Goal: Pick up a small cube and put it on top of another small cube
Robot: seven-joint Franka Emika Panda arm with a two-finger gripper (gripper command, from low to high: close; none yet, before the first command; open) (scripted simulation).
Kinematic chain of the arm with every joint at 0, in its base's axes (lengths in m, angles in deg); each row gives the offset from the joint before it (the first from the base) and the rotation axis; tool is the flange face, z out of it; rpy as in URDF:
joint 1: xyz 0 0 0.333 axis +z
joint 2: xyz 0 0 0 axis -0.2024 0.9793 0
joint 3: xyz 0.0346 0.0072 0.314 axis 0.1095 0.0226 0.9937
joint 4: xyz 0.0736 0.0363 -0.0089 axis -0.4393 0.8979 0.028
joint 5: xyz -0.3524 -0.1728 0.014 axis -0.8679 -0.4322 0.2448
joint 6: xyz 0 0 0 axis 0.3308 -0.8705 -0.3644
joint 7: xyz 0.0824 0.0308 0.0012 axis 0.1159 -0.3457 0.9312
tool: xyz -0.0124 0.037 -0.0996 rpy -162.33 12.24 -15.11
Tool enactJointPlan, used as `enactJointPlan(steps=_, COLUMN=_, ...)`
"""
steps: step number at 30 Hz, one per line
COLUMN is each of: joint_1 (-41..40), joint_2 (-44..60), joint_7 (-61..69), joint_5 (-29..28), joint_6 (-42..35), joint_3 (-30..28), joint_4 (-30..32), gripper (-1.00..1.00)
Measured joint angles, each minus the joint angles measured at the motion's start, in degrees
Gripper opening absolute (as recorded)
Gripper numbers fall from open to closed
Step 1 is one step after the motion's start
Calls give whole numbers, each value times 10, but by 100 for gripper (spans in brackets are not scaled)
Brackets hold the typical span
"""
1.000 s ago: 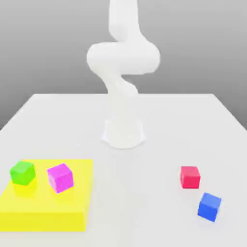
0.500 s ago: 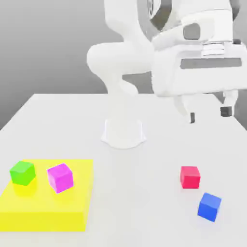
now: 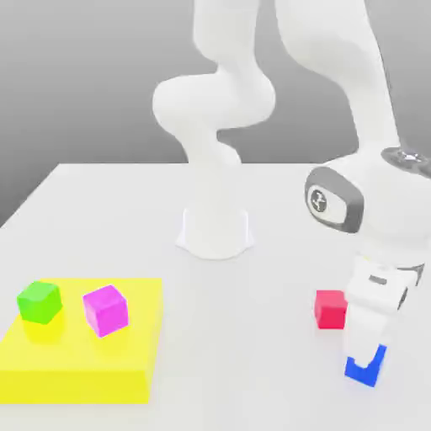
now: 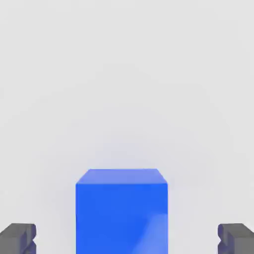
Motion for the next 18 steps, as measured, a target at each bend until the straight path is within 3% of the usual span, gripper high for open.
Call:
enactJointPlan(steps=1, joint_1=4, joint_2=11, joint_7=-2, joint_5=-3, joint_6=8, joint_3=-4, joint_4=-2, gripper=-100)
enactJointPlan(steps=8, joint_1=3, joint_2=8, joint_7=-3, joint_5=-4, joint_6=6, joint_3=-3, joint_4=-2, gripper=-100)
enactJointPlan(steps=13, joint_1=-18, joint_2=-83, joint_7=24, joint_5=31, joint_6=-66, joint_3=25, joint_4=18, gripper=-100)
enactJointPlan(steps=18, joint_1=-106, joint_2=-180, joint_7=56, joint_5=34, joint_6=-131, joint_3=-44, joint_4=44, gripper=-100)
